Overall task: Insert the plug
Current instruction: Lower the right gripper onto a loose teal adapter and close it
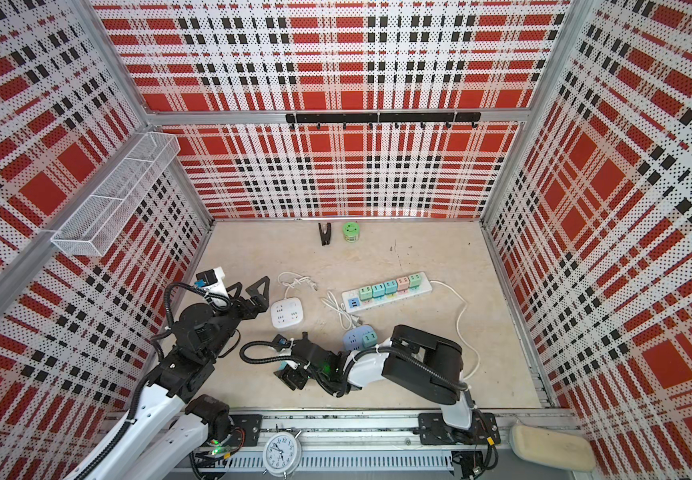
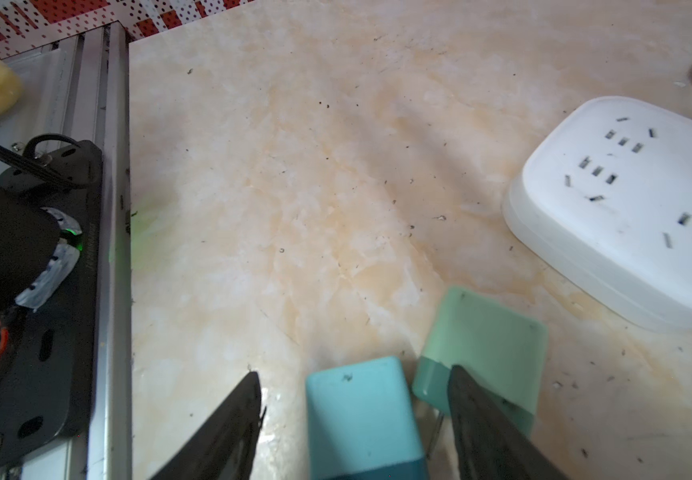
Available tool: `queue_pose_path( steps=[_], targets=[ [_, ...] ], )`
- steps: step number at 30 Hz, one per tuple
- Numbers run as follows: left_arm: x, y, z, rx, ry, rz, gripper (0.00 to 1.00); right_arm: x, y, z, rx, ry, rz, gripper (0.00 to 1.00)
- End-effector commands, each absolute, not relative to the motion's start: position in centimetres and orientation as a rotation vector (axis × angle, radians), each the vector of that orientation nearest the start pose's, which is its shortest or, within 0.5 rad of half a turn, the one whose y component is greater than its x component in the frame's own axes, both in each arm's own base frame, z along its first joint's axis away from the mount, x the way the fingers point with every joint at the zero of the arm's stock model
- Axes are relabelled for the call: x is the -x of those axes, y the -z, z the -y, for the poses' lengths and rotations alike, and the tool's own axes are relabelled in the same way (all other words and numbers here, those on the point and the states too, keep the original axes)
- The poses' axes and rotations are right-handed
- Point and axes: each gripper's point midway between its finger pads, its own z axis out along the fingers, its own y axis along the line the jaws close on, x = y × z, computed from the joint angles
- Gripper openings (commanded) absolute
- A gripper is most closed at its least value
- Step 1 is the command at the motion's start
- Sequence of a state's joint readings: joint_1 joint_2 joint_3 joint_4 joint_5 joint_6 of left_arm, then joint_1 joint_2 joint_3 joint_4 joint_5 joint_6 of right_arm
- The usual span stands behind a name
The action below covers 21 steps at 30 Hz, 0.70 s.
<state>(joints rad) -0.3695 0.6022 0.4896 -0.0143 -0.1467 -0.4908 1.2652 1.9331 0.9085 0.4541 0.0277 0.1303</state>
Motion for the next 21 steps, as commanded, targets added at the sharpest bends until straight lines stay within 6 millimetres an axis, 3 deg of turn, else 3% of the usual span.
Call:
queue_pose_path(
  steps=[1, 11, 21],
  targets=[
    [-28.1, -27.1, 7.5, 0.25, 0.513, -1.668, 0.99, -15.1, -2.5, -46.9, 1.223, -0.722, -1.966, 0.68],
    [-27.8, -27.2, 7.2, 0.258, 0.507, -1.652, 0.99, -13.5, -3.3, -46.1, 1.251, -0.669, -1.913, 0.75],
    [-27.7, -27.3, 7.1, 0.261, 0.511, -1.649, 0.99, -13.8, -3.4, -45.8, 1.22, -0.658, -1.906, 0.76]
  ],
)
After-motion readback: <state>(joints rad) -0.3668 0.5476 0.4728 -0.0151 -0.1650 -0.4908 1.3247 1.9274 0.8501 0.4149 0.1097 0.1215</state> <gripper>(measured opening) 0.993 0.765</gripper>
